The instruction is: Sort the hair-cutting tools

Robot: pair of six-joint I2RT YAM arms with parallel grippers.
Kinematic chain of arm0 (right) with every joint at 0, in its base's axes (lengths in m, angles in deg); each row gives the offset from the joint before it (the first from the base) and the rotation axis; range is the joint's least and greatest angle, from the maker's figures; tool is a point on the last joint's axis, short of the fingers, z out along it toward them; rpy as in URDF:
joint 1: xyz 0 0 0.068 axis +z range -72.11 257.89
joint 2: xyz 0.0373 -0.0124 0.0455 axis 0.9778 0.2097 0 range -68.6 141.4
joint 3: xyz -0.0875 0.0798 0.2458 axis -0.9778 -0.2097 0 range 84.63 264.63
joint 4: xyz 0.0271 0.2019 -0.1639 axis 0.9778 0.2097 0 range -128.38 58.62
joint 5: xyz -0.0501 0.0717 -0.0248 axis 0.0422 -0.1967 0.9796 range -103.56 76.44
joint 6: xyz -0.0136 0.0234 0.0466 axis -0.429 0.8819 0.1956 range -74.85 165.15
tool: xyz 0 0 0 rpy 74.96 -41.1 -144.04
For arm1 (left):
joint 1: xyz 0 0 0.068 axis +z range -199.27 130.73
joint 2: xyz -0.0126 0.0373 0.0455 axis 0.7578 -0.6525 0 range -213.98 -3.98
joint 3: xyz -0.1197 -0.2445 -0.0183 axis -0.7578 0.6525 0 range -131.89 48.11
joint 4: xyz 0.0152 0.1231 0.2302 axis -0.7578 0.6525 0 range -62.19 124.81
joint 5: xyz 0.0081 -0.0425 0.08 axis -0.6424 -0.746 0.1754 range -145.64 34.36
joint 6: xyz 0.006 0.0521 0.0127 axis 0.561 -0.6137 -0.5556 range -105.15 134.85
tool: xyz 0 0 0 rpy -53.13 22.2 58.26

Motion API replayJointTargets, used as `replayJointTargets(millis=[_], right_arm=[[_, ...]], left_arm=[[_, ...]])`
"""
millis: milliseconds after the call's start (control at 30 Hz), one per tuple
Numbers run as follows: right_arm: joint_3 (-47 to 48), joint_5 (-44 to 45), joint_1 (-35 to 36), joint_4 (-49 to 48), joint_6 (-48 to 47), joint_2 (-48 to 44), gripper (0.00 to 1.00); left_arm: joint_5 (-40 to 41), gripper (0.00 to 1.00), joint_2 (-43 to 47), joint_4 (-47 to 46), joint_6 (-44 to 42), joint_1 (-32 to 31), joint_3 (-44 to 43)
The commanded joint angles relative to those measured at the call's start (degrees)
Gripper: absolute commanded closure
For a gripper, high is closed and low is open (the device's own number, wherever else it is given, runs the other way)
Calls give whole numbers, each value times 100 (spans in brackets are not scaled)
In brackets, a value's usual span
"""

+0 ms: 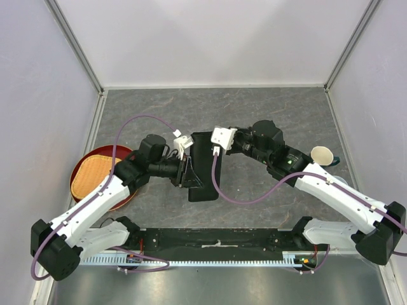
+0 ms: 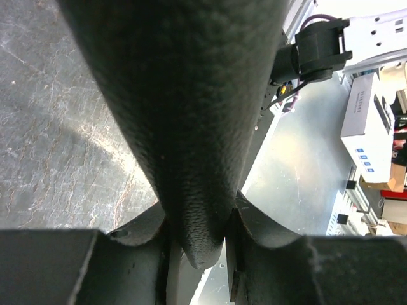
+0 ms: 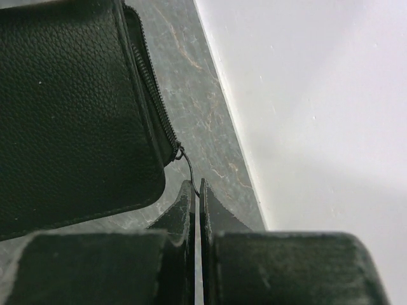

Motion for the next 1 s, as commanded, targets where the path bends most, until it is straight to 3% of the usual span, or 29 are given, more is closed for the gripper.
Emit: replayJointTargets(millis=[0, 400, 567, 667, 700, 733, 833, 967], right_arm=[[673, 185, -205, -1025, -989, -111, 100], [928, -2231, -197, -787, -463, -58, 100], [682, -2794, -197, -1297, 169, -58, 100], [542, -2620, -197, -1376, 459, -32, 98], [454, -2436, -197, -1368, 547, -32, 94], [392, -1912, -197, -1359, 644, -84, 80], [-11, -787, -197, -1420, 803, -382, 56], [-522, 911, -197, -1693, 1382, -831, 34]], left_arm=[[-128, 98, -154, 803, -348, -430, -78], [110, 98, -541, 602, -182, -1037, -272], [127, 98, -682, 478, -146, -1116, -360], [302, 98, -726, 470, -111, -1107, -412], [373, 98, -691, 470, -59, -1107, -421], [539, 98, -665, 452, -24, -1107, -439], [960, 98, -471, 417, 117, -1099, -491], [1462, 98, -339, 443, 336, -1046, -658]])
